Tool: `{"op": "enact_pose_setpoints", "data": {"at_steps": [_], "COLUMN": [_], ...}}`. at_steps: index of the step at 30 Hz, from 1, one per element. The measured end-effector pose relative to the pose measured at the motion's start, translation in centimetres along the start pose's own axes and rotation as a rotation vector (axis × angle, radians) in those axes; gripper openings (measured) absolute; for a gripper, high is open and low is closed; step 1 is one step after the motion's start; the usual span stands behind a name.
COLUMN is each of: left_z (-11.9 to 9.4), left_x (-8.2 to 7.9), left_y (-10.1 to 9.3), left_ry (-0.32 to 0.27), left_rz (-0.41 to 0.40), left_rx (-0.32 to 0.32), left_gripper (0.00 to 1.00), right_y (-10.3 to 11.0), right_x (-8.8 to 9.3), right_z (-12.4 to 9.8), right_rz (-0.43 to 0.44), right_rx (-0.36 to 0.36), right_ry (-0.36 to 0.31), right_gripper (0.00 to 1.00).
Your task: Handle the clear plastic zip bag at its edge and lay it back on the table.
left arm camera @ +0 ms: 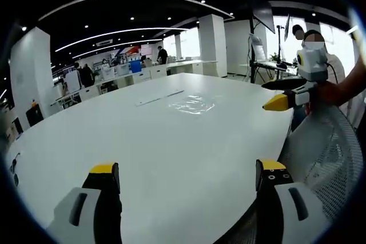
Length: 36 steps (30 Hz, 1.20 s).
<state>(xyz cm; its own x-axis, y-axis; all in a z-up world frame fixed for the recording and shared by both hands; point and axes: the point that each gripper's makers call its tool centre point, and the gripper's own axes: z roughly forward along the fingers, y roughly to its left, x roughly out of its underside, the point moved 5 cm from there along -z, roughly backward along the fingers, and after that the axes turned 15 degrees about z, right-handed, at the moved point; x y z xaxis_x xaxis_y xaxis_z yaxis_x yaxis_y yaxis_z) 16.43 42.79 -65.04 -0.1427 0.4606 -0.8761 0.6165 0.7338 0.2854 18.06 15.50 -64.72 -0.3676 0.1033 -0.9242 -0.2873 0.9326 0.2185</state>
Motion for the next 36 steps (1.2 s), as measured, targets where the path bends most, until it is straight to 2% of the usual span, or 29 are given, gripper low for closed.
{"op": "enact_pose_setpoints", "data": {"at_steps": [7, 36], "left_z": [0.16, 0.33], "left_x": [0.22, 0.82], "left_y": [0.39, 0.40], "left_ry": [-0.002, 0.021], "left_rz": [-0.002, 0.005], "left_rx": [-0.015, -0.002], "left_gripper": [0.98, 0.96], "right_y": [-0.05, -0.22], "right_x": [0.00, 0.38], "right_z": [-0.02, 0.05], "right_rz": [0.005, 0.014], "right_rx": [0.001, 0.003], "right_ry": [0.001, 0.022], "right_gripper": [0.95, 0.93]}}
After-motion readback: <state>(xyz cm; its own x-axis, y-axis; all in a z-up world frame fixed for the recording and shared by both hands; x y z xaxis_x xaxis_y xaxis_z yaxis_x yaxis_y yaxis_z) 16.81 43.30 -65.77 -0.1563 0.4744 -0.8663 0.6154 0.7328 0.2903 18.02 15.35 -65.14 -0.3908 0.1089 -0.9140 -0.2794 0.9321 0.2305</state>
